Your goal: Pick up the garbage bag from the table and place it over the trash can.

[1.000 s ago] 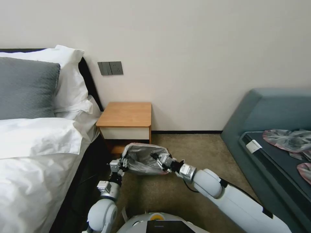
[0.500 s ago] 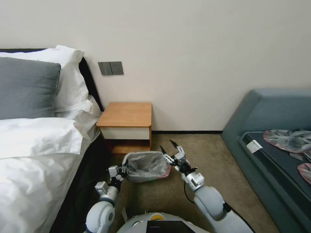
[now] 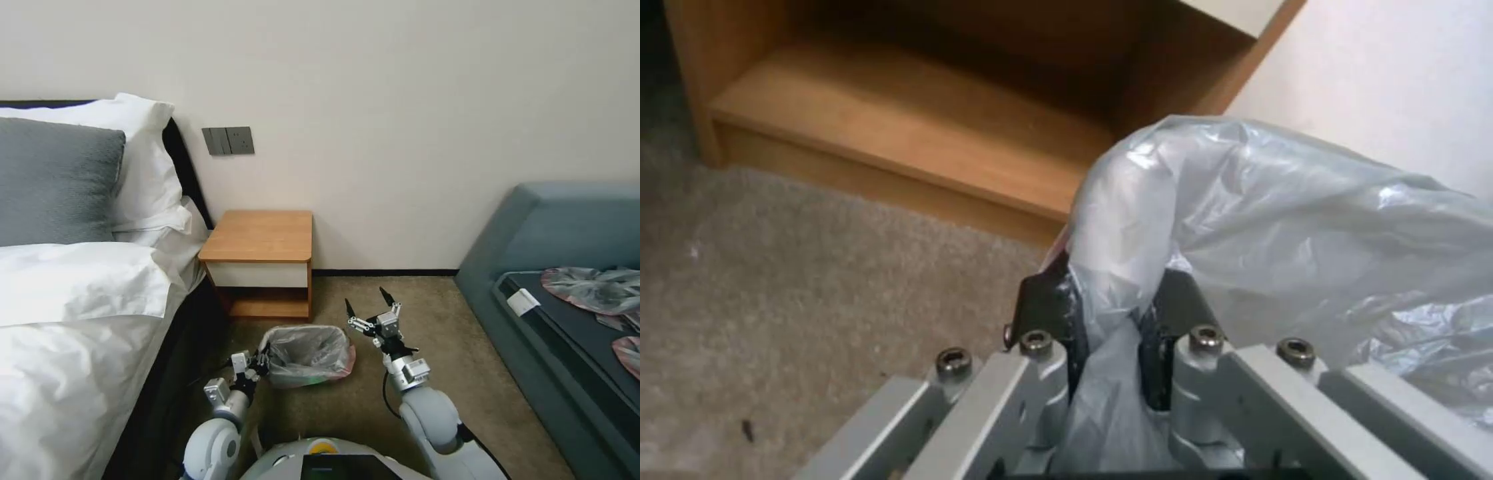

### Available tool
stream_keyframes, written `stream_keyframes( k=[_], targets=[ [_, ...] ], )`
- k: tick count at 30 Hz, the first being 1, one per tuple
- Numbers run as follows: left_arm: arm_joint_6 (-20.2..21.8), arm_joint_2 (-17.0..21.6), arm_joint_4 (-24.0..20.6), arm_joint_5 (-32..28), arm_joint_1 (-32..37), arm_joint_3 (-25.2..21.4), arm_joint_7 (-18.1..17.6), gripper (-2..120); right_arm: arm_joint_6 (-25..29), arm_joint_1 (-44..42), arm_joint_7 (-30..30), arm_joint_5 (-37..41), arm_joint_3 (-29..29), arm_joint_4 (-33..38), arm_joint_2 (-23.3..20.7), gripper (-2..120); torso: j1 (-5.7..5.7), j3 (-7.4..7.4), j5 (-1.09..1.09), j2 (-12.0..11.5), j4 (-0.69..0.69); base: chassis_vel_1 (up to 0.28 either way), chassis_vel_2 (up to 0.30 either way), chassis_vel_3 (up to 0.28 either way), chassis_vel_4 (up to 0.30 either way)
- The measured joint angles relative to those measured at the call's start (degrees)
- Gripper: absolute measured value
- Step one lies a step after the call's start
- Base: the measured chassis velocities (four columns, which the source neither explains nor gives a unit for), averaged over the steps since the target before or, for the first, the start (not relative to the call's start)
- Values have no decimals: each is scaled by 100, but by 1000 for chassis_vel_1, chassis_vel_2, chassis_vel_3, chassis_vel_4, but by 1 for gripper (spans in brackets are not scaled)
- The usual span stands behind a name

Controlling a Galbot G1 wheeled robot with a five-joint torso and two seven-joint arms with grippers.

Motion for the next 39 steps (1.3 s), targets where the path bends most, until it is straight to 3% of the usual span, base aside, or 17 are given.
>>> stream_keyframes(
  k=[10,12,18,32,36,39],
  targets=[
    [92,-13,85,67,-77,87,42,11,23,-19,-82,-64,-57,-69,126,100,0,0,2,0,0,0,0,0,0],
    [171,-13,107,78,-41,114,48,22,44,-21,-112,-91,-62,-101,150,100,0,1,-7,0,-1,0,0,0,0],
    [174,2,40,157,-22,84,68,45,61,-25,-169,-107,-90,-124,179,100,0,1,0,0,-1,0,0,0,0],
    [40,-90,-14,466,-19,40,105,91,73,-45,-290,-144,-125,-102,200,100,0,0,-1,0,-1,0,0,0,0],
    [-203,-132,-51,706,16,5,115,99,108,-86,-297,-205,-135,-97,272,100,0,0,-1,0,-1,0,0,0,0],
    [-1133,-249,5,1363,32,-140,274,100,-58,-186,113,-484,-122,-58,477,100,0,0,0,0,0,0,0,0,0]
  ],
)
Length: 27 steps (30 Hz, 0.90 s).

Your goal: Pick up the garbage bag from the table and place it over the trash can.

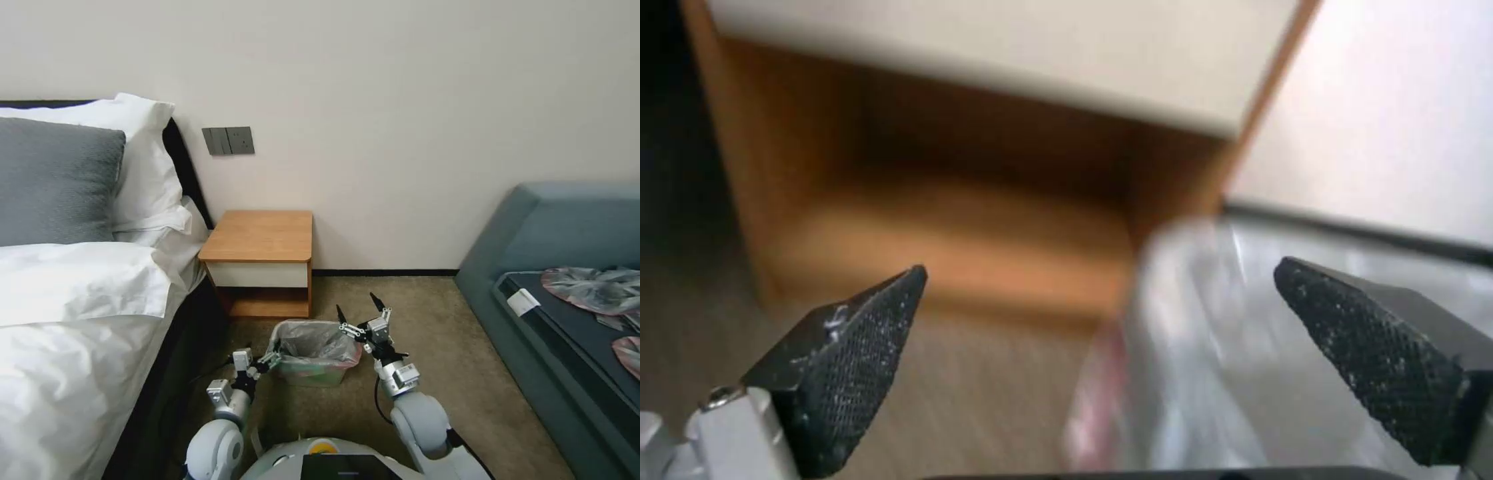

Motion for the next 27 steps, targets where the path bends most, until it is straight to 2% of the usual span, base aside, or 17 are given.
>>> stream_keyframes(
  k=[1,2,4,5,10,12,15,20,27],
  targets=[
    [-236,-23,35,131,0,-37,53,100,-77,-41,129,-64,14,12,53,100,0,0,-1,0,0,0,0,0,0],
    [-236,-23,35,131,0,-37,53,100,-77,-41,129,-64,14,12,53,100,0,0,-1,0,0,0,0,0,0],
    [-806,-46,138,377,-30,-124,213,100,-84,-207,274,-103,146,-26,179,100,0,0,-1,0,1,0,0,0,0],
    [-936,-44,171,398,-63,-158,238,100,18,-287,269,-101,219,-88,216,100,0,0,-2,0,0,0,0,0,0],
    [-1295,-18,317,400,-183,-250,292,100,468,-538,381,-208,387,-394,356,100,0,0,1,0,-1,0,0,0,0],
    [-1495,8,467,348,-227,-295,319,99,804,-707,529,-468,697,-711,521,100,0,0,-1,0,-2,0,0,0,0],
    [-1577,42,540,279,-213,-305,317,99,958,-809,540,-425,844,-786,536,100,0,0,-1,0,-1,0,0,0,0],
    [-1639,20,588,257,-213,-291,277,98,1184,-836,131,-138,1013,-706,505,100,0,0,-2,0,0,0,0,0,0],
    [-1639,16,588,249,-214,-286,265,98,1197,-831,69,-109,1025,-689,500,100,0,0,0,0,0,0,0,0,0]
  ],
)
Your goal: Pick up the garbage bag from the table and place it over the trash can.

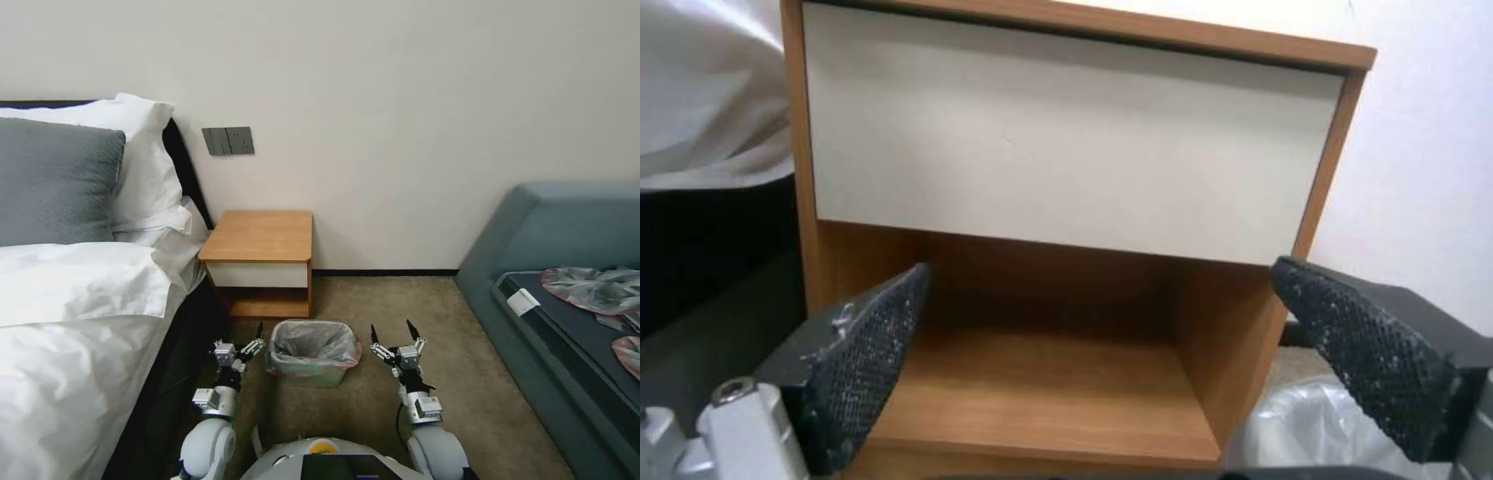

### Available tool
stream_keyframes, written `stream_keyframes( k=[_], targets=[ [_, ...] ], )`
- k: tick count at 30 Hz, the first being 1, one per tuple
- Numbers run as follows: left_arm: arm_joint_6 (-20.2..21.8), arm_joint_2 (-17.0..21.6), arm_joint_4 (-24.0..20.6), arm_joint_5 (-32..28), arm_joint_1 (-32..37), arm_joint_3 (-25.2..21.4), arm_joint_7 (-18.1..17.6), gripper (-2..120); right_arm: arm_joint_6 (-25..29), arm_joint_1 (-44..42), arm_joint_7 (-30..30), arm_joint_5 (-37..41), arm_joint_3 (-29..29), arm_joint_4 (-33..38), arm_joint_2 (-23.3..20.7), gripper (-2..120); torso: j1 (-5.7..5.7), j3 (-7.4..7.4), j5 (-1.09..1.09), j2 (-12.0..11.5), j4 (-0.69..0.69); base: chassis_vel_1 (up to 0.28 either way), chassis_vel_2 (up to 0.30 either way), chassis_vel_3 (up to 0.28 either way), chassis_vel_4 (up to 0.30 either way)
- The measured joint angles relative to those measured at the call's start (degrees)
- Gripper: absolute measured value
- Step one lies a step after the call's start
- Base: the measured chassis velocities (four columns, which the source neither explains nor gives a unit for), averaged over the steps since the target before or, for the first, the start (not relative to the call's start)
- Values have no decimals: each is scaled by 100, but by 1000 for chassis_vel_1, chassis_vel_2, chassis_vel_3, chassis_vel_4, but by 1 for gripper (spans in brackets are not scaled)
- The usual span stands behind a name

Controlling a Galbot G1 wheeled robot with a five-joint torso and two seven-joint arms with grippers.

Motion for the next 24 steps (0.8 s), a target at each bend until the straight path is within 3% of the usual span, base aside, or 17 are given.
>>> stream_keyframes(
  k=[24],
  targets=[
    [34,1,-10,-12,2,7,-7,98,-17,12,-2,9,-14,15,-11,100,0,0,-1,0,0,0,0,0,0]
  ],
)
